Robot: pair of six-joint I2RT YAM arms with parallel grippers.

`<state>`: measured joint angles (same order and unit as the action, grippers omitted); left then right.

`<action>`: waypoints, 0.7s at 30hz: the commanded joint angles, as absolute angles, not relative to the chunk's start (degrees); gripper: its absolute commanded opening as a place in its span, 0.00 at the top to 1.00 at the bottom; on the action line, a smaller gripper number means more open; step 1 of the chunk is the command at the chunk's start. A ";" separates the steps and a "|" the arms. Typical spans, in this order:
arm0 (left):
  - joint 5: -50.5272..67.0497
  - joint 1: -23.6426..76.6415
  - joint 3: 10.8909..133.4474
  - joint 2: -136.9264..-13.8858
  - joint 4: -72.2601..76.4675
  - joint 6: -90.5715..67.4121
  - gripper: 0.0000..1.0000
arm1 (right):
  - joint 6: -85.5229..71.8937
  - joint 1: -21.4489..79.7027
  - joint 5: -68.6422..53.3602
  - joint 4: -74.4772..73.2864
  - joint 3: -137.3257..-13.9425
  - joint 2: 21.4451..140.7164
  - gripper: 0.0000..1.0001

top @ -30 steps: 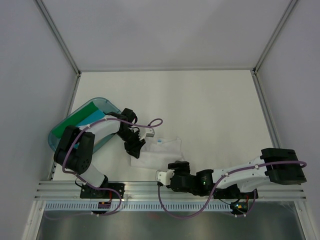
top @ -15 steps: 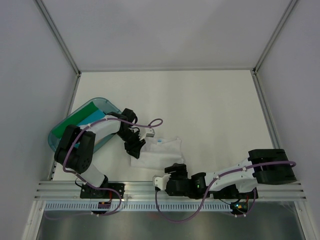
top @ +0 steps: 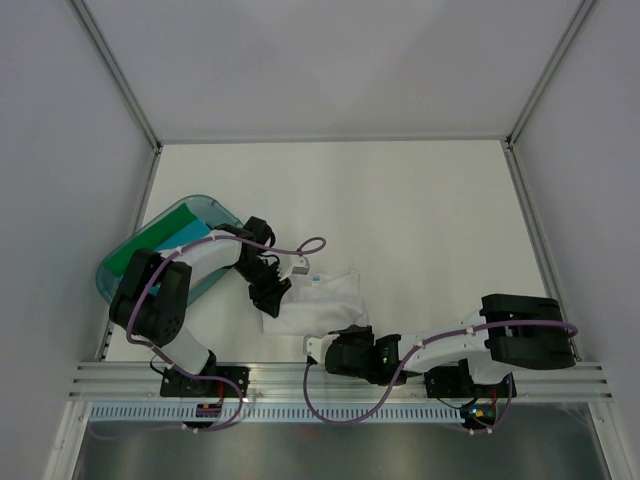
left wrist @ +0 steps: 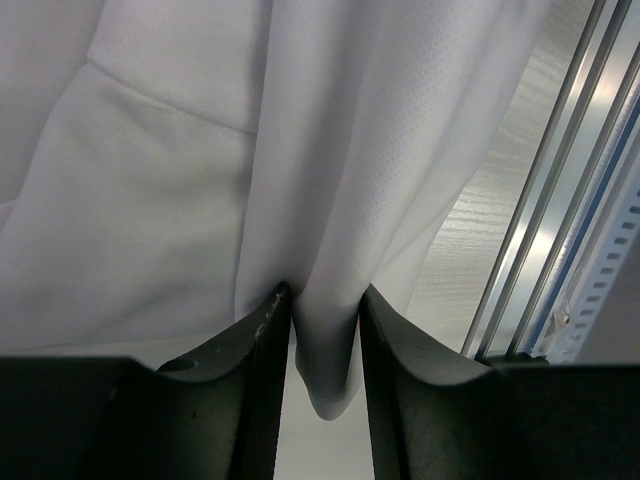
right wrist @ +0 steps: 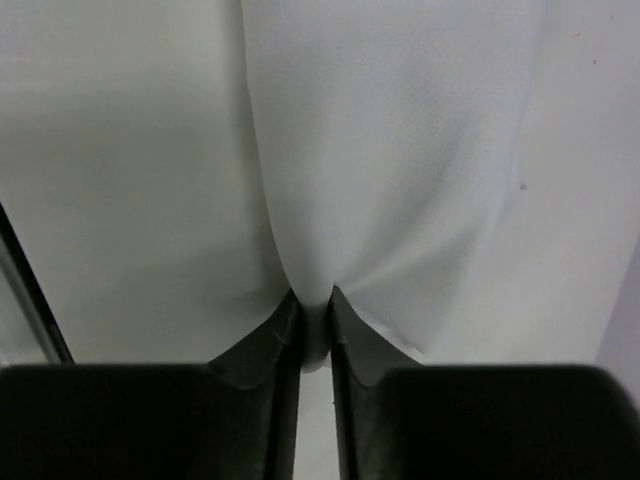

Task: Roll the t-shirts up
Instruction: Roll the tshirt

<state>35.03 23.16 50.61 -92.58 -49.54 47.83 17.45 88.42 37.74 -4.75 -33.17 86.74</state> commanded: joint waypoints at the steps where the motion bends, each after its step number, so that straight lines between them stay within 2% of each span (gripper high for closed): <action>1: 35.42 22.85 51.42 -92.73 -48.87 48.96 0.60 | 18.10 85.52 31.65 -8.09 -33.22 87.89 0.86; 4: 35.60 22.85 51.33 -90.98 -48.87 48.78 0.60 | 18.46 84.99 30.06 -8.17 -33.57 88.07 1.00; 11: 34.45 21.97 51.85 -86.32 -48.60 46.85 0.55 | 19.16 84.29 25.93 -8.70 -33.75 84.64 1.00; 12: 34.37 21.71 52.03 -85.09 -48.52 46.50 0.48 | 19.16 84.11 25.23 -8.88 -33.75 83.86 1.00; 14: 34.01 21.53 52.64 -80.53 -48.43 45.88 0.44 | 19.16 83.06 22.86 -8.96 -33.84 81.48 1.00; 15: 33.75 21.36 52.73 -78.85 -48.25 45.27 0.34 | 19.25 82.62 21.89 -8.96 -33.84 80.08 1.00; 21: 35.33 21.36 49.77 -69.44 -45.80 40.70 0.37 | 20.65 79.02 13.99 -9.05 -34.54 76.91 1.00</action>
